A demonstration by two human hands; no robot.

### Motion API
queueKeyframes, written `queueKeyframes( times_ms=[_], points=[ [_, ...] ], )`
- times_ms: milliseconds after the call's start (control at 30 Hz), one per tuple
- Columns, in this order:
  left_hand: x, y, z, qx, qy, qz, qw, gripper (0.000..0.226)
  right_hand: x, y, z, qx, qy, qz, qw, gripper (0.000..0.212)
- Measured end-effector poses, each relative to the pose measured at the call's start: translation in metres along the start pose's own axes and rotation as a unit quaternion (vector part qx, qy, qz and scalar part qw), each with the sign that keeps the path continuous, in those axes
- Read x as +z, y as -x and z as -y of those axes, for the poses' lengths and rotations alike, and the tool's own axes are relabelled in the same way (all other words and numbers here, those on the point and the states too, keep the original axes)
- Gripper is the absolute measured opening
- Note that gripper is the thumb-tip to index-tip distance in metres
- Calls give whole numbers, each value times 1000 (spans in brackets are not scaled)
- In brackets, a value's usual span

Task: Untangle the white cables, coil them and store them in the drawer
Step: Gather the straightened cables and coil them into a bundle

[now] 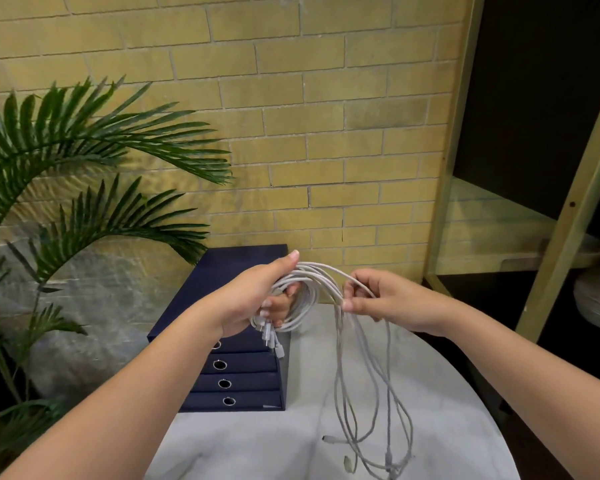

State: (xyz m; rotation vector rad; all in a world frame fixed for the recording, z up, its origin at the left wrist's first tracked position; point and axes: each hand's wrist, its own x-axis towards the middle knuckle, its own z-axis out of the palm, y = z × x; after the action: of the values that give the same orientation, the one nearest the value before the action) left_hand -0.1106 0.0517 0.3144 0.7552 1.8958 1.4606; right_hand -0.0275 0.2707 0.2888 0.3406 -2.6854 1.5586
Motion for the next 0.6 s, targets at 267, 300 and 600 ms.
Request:
queueKeyframes(
  times_ms=[267, 300, 600],
  points=[
    [-2, 0, -3, -3, -21, -2, 1000, 52, 0, 3, -7, 39, 90, 37, 994, 15],
    [-2, 0, -1, -3, -17, -6, 1000, 52, -2, 3, -6, 52, 90, 52, 993, 16],
    [-25, -5, -7, 65, 111, -34, 991, 49, 4, 20, -45, 173, 226, 173, 943, 17]
  ],
)
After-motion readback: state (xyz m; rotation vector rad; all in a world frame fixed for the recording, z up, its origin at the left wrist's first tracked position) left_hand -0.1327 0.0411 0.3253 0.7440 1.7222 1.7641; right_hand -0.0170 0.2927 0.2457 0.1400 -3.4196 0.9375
